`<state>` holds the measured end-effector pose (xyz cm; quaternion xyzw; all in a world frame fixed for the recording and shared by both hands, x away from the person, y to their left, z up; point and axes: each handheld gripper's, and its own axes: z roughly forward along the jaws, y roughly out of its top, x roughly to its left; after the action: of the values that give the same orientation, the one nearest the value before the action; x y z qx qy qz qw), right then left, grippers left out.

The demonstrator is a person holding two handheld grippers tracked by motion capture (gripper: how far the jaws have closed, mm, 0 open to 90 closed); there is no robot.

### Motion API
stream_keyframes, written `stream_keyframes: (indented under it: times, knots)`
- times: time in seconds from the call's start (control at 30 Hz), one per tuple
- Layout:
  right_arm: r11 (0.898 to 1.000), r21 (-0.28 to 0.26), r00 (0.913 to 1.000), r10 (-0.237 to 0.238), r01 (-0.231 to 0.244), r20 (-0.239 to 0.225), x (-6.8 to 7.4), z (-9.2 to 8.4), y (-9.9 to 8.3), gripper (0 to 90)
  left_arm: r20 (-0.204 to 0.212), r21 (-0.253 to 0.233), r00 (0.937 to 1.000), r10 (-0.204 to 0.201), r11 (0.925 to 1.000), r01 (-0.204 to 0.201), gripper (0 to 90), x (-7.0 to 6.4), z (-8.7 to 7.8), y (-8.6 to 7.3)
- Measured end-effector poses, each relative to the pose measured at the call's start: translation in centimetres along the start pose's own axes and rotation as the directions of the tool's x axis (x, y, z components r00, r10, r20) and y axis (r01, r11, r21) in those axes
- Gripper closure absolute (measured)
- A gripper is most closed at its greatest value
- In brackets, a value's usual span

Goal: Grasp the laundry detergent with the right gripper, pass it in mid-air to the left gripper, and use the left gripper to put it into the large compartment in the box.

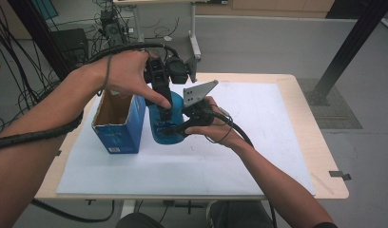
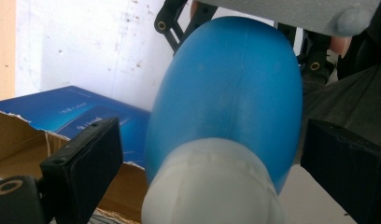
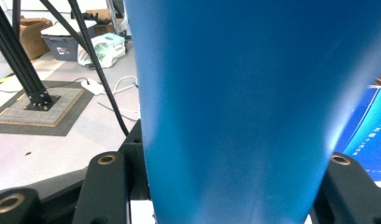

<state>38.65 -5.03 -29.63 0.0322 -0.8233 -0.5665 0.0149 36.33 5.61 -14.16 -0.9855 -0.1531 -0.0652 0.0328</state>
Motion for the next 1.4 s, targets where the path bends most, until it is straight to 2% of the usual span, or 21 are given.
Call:
stream_keyframes:
  times: [1.4]
  knots:
    - [1.0,-0.011,0.9999,0.003,-0.003,-0.009,0.01,0.09,0.12,44.3,0.004,-0.002,1.0,0.006,1.0,-0.006,8.6,0.08,0.2,-0.24]
